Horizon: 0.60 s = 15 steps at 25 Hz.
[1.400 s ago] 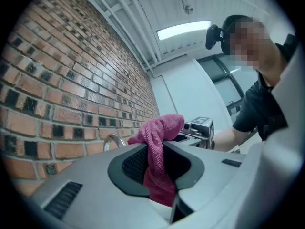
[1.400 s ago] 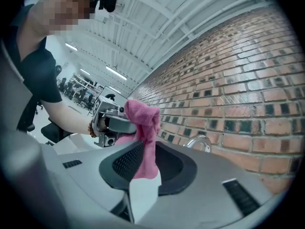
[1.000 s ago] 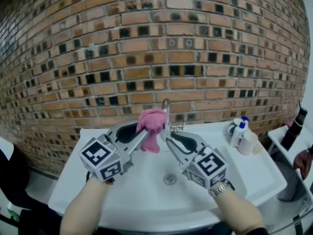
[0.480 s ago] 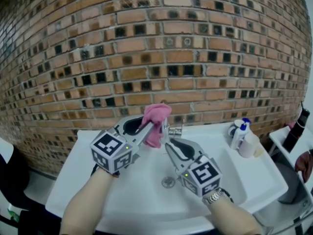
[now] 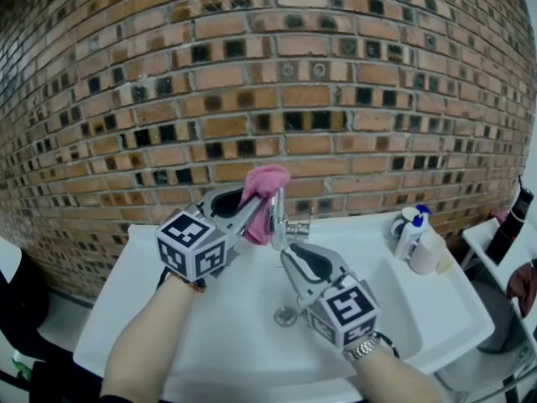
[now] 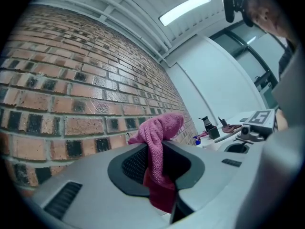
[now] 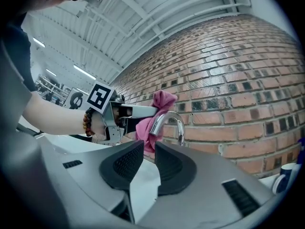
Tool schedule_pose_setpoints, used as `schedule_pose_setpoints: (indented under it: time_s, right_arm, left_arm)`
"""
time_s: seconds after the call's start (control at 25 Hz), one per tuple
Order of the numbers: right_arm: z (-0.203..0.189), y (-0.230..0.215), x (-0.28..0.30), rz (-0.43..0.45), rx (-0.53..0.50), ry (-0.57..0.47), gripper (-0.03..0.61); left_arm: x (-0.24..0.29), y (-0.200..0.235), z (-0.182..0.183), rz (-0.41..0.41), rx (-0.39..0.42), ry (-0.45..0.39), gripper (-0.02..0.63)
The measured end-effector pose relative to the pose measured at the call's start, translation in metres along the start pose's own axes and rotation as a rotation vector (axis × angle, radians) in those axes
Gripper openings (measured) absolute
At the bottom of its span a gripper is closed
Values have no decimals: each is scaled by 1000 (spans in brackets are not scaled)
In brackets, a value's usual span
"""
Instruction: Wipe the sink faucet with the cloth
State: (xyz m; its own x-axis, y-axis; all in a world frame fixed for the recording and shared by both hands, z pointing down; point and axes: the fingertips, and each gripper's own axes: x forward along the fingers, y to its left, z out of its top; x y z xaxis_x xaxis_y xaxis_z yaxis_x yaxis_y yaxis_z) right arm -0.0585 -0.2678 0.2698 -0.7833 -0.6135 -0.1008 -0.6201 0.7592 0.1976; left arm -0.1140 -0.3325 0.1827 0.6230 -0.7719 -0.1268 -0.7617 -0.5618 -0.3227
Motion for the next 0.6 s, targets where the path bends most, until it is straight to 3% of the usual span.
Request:
schedule_pose_setpoints:
  time_s: [0.6]
  right_arm:
    - [-4,-1,0,13,34,-3,86]
  left_arm:
    - [33,27,-8,17,-11,13,78]
